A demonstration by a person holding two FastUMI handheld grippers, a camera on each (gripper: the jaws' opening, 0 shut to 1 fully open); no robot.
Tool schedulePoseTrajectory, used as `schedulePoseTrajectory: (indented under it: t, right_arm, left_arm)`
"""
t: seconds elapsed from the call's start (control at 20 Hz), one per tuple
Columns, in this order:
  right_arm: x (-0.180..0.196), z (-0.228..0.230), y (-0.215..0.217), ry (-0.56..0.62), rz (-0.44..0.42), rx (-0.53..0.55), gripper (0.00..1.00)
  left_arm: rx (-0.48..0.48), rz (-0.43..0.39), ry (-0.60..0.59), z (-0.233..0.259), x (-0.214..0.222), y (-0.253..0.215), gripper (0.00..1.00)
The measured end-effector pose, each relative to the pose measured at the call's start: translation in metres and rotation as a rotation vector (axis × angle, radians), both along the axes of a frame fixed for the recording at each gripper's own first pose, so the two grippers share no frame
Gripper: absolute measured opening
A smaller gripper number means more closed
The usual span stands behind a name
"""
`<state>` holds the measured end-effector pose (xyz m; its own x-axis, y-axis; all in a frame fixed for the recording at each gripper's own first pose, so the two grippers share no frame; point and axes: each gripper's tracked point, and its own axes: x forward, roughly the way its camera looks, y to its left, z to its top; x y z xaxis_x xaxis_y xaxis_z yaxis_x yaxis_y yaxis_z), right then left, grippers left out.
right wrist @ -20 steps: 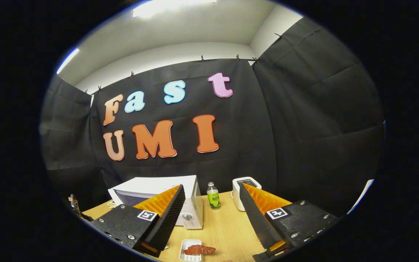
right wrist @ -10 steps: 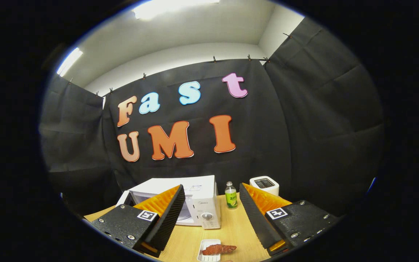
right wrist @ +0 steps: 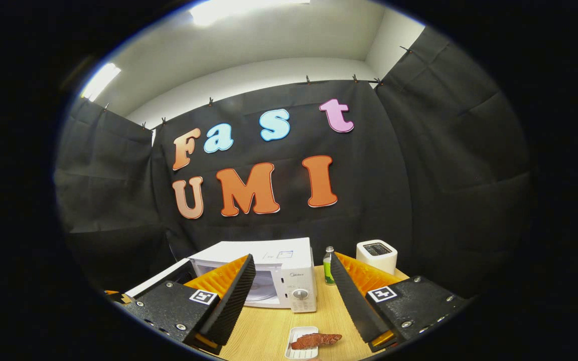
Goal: Open the microwave oven with the left hand, put the food in, and close the microwave oven.
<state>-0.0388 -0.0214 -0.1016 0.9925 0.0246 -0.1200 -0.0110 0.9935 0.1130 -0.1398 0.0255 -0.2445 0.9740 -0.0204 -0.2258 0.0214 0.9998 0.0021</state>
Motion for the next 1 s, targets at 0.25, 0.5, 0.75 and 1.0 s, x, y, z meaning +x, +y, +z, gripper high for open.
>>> schedulePoseTrajectory:
  t: [0.25,0.5,0.75,1.0]
  right_arm:
    - [-0.010,-0.033,-0.016,0.028,-0.055,0.001,0.93]
    - [-0.021,-0.100,-0.036,0.120,-0.127,0.074,0.93]
    - [-0.023,-0.180,-0.062,0.247,-0.247,0.262,0.95]
    - [-0.026,-0.242,-0.061,0.336,-0.302,0.412,0.95]
  left_arm:
    - [-0.007,0.089,-0.002,0.000,0.010,0.047,0.95]
    - [-0.007,0.153,-0.030,0.009,0.022,0.081,0.94]
    - [0.029,0.170,-0.076,0.025,0.039,0.099,0.95]
    - [0.044,0.127,-0.116,0.035,0.048,0.092,0.98]
